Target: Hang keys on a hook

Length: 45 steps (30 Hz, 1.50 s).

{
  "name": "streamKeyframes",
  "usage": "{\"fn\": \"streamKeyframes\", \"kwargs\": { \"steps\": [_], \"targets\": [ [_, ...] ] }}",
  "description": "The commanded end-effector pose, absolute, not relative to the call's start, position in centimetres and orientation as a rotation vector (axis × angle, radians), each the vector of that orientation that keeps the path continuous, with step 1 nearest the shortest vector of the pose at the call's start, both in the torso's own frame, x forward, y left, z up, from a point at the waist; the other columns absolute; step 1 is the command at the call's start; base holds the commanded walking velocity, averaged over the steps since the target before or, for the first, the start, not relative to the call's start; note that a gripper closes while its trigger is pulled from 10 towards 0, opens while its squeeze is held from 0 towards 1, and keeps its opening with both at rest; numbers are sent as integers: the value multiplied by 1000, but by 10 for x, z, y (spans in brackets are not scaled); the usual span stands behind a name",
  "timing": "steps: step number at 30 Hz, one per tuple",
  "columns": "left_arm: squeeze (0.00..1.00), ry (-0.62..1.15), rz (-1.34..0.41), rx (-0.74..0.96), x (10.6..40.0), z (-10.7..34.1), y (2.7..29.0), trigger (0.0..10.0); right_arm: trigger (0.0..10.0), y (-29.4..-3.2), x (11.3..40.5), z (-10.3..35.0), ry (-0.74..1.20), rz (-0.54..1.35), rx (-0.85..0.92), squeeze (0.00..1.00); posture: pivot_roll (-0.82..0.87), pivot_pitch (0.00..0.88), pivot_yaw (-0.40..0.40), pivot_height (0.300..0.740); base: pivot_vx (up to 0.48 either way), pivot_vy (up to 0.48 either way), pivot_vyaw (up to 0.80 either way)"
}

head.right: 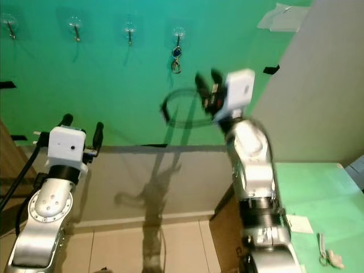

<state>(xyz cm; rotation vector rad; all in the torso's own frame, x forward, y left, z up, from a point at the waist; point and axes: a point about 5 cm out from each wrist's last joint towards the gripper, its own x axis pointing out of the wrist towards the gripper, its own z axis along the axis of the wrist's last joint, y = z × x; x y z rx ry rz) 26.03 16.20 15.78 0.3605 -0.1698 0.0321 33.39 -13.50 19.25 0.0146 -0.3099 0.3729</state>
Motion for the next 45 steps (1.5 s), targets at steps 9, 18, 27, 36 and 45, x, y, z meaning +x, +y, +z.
{"fn": "streamKeyframes", "kwargs": {
  "steps": [9,18,27,36,45],
  "targets": [
    [0,98,143,96,239,105,186,10000,10000,-159,269,60,272,226,44,1000,159,0,-109,740,0,0,0],
    [0,19,45,205,257,119,182,10000,10000,-146,290,69,166,233,18,0,175,0,-84,699,0,-144,-312],
    [0,14,-42,181,270,112,173,10000,10000,-171,289,69,97,68,54,0,142,0,-72,618,0,160,-462],
    [0,17,-128,192,278,107,157,10000,10000,-174,287,72,68,10,-7,0,93,0,-29,569,0,0,-428],
    [0,15,-178,117,276,101,153,10000,10000,-177,285,75,49,16,-30,0,76,0,-35,630,0,0,-52]
  ]
}}
